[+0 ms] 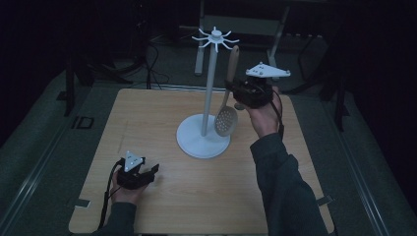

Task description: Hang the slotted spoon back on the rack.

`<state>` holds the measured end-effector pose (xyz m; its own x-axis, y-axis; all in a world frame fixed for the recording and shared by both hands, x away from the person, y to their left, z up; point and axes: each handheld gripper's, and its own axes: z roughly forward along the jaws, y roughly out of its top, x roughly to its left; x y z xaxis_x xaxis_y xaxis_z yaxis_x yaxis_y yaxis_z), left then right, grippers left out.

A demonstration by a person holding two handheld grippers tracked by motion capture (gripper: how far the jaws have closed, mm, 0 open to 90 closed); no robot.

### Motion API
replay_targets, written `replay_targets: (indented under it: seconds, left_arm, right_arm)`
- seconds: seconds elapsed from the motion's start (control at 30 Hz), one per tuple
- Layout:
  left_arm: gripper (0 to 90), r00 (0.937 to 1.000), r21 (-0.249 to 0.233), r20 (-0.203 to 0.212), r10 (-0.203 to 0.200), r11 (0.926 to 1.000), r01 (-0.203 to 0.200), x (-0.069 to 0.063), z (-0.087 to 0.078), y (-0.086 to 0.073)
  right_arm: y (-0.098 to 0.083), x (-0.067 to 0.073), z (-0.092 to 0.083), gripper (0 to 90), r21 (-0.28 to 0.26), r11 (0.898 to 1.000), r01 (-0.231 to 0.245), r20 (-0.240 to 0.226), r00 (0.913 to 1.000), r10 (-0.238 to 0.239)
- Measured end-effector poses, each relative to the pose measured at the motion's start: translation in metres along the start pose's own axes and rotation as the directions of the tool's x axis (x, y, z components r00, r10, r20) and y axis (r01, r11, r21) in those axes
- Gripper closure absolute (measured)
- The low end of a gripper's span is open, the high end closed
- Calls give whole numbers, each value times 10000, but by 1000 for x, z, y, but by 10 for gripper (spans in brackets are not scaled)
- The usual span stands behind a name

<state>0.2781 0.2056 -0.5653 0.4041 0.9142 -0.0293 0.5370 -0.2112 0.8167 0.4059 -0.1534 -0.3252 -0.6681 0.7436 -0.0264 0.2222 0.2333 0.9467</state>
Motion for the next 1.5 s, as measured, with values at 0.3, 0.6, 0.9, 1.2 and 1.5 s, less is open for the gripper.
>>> replay_targets:
  seconds: [0.3, 0.6, 0.9, 1.2, 1.5]
  left_arm:
    - [381, 10000, -36, 8, -33, 10000, 33, 0, 0, 0]
    - [381, 10000, -84, 13, -20, 10000, 20, 1, -1, 0]
    - [381, 10000, -85, 25, 6, 10000, -6, 1, -1, 1]
    - [381, 10000, -105, 32, -26, 9999, 26, 1, -1, 1]
    - [381, 10000, -102, 29, -20, 9999, 20, 1, -1, 1]
  right_arm:
    - [1, 0, 6, 743, 130, 9998, -137, -36, 9999, 137]
    - [7, 2, 10, 743, 185, 9996, -207, -76, 9998, 209]
    - [8, 3, 15, 743, 278, 9993, -250, -74, 9997, 252]
    - [6, 4, 21, 742, 345, 9990, -285, -79, 9996, 288]
    - [4, 6, 23, 734, 261, 9991, -327, -108, 9994, 330]
